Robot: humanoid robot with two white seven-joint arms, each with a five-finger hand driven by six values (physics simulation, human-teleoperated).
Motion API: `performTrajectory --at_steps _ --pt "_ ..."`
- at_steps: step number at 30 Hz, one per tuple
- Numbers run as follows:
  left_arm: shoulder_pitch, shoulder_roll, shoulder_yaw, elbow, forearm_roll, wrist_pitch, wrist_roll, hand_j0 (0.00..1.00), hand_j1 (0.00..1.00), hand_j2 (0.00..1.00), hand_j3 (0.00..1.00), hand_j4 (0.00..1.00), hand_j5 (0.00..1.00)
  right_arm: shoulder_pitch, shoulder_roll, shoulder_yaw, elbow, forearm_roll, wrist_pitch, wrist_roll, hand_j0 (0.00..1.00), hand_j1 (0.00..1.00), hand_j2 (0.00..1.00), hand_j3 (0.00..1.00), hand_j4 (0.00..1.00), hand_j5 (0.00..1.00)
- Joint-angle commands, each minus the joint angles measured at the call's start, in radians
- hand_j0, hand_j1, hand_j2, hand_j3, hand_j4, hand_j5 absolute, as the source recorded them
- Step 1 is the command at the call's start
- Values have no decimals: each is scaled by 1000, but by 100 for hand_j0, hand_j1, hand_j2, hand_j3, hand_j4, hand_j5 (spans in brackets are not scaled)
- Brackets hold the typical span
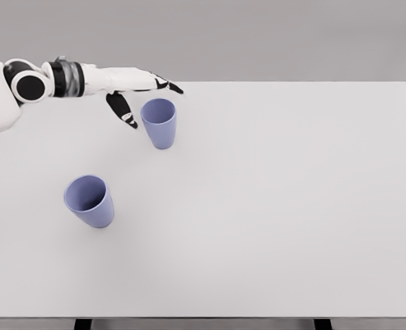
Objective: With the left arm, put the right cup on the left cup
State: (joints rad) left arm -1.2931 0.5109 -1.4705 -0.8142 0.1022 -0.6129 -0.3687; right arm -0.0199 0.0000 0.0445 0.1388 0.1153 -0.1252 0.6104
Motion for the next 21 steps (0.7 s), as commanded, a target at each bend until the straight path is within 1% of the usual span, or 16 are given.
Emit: performTrajectory --at_steps 1,3,4,5,6,7,10,12,14,15,21 --pt "0 -5 27 44 -52 2 34 100 100 100 100 100 100 0 0 0 1 1 -1 0 100 100 100 100 100 100" --pt "2 -11 27 101 -64 2 36 100 100 100 100 100 100 0 0 0 1 1 -1 0 100 100 100 100 100 100" --pt "2 -11 25 109 -65 2 36 100 100 100 100 100 100 0 0 0 1 1 -1 0 100 100 100 100 100 100" --pt "2 -32 29 139 -76 2 36 100 100 100 100 100 100 0 0 0 1 1 -1 0 100 100 100 100 100 100" --pt "3 -46 29 152 -76 2 36 100 100 100 100 100 100 0 0 0 1 1 -1 0 100 100 100 100 100 100" --pt "6 -60 29 152 -78 2 36 100 100 100 100 100 100 0 0 0 1 1 -1 0 100 100 100 100 100 100" --pt "41 -92 56 153 -81 2 36 100 100 100 100 100 100 0 0 0 1 1 -1 0 100 100 100 100 100 100" --pt "48 -100 70 153 -81 2 36 100 100 100 100 100 100 0 0 0 1 1 -1 0 100 100 100 100 100 100" --pt "61 -120 87 167 -99 2 36 100 100 100 100 100 100 0 0 0 1 1 -1 0 100 100 100 100 100 100" --pt "61 -120 98 173 -114 2 36 100 100 100 100 100 100 0 0 0 1 1 -1 0 100 100 100 100 100 100" --pt "63 -121 98 176 -116 2 36 100 100 100 100 100 100 0 0 0 1 1 -1 0 100 100 100 100 100 100"
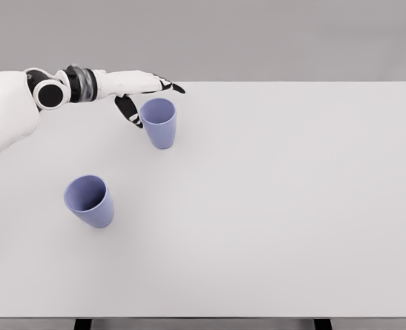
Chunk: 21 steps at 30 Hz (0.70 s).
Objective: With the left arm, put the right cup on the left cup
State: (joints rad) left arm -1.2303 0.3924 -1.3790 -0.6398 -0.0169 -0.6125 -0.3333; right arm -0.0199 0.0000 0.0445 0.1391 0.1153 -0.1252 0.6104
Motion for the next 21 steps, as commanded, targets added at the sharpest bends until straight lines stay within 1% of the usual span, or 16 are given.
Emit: performTrajectory --at_steps 1,10,12,13,14,15,17,19,21 --pt "0 -3 6 2 3 2 2 100 100 100 100 100 100 0 0 0 0 1 -1 0 100 100 100 100 100 100" --pt "3 23 6 -15 2 2 7 100 100 100 100 100 100 2 0 0 -1 1 -1 0 100 100 100 100 100 100" --pt "18 22 6 -17 -1 2 5 100 100 100 100 100 100 0 0 0 -1 1 -1 0 100 100 100 100 100 100" --pt "20 22 5 -27 -3 2 5 100 100 100 100 100 100 0 0 0 0 1 -1 0 100 100 100 100 100 100" --pt "21 37 1 -93 -3 2 5 100 100 100 100 100 100 2 0 0 -1 1 -1 0 100 100 100 100 100 100" --pt "20 51 3 -98 -3 2 5 100 100 100 100 100 100 0 0 0 0 1 -1 0 100 100 100 100 100 100" --pt "21 51 1 -98 -6 2 5 100 100 100 100 100 100 0 0 0 0 1 -1 0 100 100 100 100 100 100" --pt "20 51 6 -95 -49 2 5 100 100 100 100 100 100 0 0 0 0 1 -1 0 100 100 100 100 100 100" --pt "20 49 6 -95 -52 2 5 100 100 100 100 100 100 0 0 0 -1 1 -1 0 100 100 100 100 100 100"
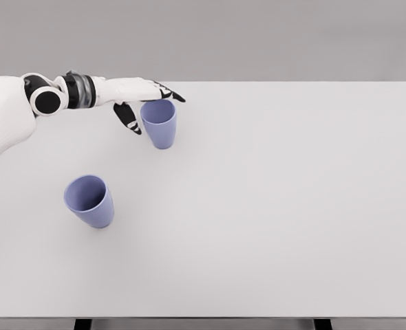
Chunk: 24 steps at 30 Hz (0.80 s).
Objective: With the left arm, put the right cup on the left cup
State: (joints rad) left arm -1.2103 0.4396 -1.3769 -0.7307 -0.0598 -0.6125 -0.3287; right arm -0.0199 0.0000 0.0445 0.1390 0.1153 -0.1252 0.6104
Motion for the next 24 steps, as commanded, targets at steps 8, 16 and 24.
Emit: performTrajectory --at_steps 8,16,24 --pt "2 -10 4 -12 -12 2 0 100 100 100 100 100 100 0 0 0 1 1 -1 0 100 100 100 100 100 100" --pt "9 -4 4 -12 -11 2 -3 70 70 70 70 70 70 0 0 0 1 1 -1 0 100 100 100 100 100 100" --pt "14 31 55 -42 12 2 0 54 54 54 54 54 54 0 0 0 1 1 -1 0 100 100 100 100 100 100"
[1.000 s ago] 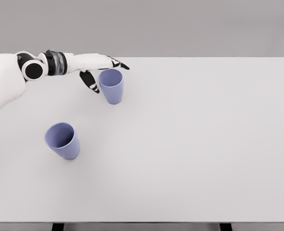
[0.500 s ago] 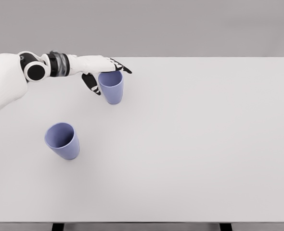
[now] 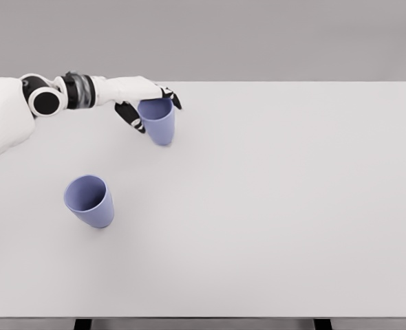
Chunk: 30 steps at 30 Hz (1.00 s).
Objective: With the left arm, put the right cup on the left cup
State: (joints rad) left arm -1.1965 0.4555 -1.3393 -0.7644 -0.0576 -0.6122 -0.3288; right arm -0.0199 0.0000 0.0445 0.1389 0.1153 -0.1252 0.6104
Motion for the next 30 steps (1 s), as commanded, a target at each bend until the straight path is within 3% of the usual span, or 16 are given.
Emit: performTrajectory --at_steps 1,6,10,16,20,23,25,28,30 --pt "0 28 17 -30 12 1 -1 48 48 48 48 48 48 0 0 0 -1 1 -1 0 100 100 100 100 100 100" --pt "-5 204 9 -216 117 1 -2 47 47 47 47 47 47 0 0 0 1 1 -1 0 100 100 100 100 100 100" --pt "-6 399 8 -440 232 1 -3 47 47 47 47 47 47 0 0 0 -1 1 -1 0 100 100 100 100 100 100" --pt "-17 689 17 -725 309 1 -1 47 47 47 47 47 47 0 0 0 1 1 -1 0 100 100 100 100 100 100" --pt "-28 815 26 -837 308 1 -4 47 47 47 47 47 47 0 0 0 -1 1 -1 0 100 100 100 100 100 100" --pt "-29 861 28 -877 306 1 -12 47 47 47 47 47 47 0 0 0 1 1 -1 0 100 100 100 100 100 100" --pt "-31 910 28 -949 306 1 -24 47 47 47 47 47 47 0 0 0 -1 1 -1 0 100 100 100 100 100 100" --pt "-29 914 23 -961 305 1 -32 47 47 47 47 47 47 0 0 0 1 1 -1 0 100 100 100 100 100 100" --pt "-29 914 20 -975 301 1 -107 47 47 47 47 47 47 0 0 0 1 1 -1 0 100 100 100 100 100 100"
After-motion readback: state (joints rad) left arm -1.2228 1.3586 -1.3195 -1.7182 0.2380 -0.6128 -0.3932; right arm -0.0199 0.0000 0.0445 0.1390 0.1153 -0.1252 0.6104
